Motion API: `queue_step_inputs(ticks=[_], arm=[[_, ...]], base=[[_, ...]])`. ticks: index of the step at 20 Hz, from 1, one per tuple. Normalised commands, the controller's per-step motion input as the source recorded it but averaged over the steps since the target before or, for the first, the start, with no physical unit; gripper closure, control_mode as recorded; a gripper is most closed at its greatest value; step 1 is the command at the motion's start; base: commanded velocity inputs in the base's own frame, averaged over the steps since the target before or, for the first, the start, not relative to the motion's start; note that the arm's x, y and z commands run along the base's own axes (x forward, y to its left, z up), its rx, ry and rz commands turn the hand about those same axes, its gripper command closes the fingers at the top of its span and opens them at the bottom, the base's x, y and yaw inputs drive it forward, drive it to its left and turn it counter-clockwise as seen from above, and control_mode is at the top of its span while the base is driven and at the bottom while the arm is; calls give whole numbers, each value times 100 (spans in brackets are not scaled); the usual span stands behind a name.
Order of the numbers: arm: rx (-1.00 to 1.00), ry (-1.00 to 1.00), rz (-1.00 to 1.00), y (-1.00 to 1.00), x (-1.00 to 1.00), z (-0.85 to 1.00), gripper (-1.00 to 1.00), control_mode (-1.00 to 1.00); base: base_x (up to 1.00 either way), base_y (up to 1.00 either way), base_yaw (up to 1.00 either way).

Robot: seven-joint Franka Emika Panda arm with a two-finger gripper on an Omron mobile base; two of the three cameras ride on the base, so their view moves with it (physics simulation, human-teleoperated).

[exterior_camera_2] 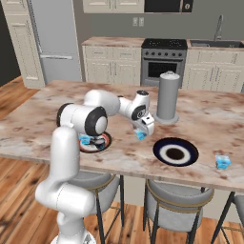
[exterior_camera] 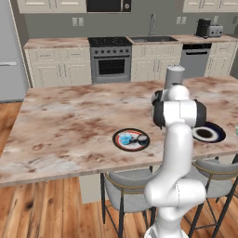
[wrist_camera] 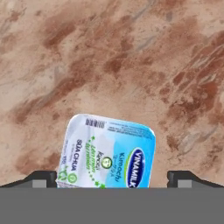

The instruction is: Place two yogurt containers on each plate.

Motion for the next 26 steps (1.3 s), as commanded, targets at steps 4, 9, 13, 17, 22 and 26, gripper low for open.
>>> queue_step_inputs(ticks=[4, 9, 13, 17, 22, 26], arm=[[0, 0, 0, 0, 9, -22, -100, -100], [0, 0, 0, 0, 14, -10, -100, -100], [0, 0, 0, 0, 8, -4, -100, -100], [0, 0, 0, 0, 0, 0, -100, -100], [0, 0, 0, -1, 0, 8, -100, -100], [0, 0, 0, -3, 0, 9, -100, -100]], base=[[0, 0, 0], [0, 0, 0], [0, 0, 0], [0, 0, 0], [0, 0, 0], [0, 0, 0]])
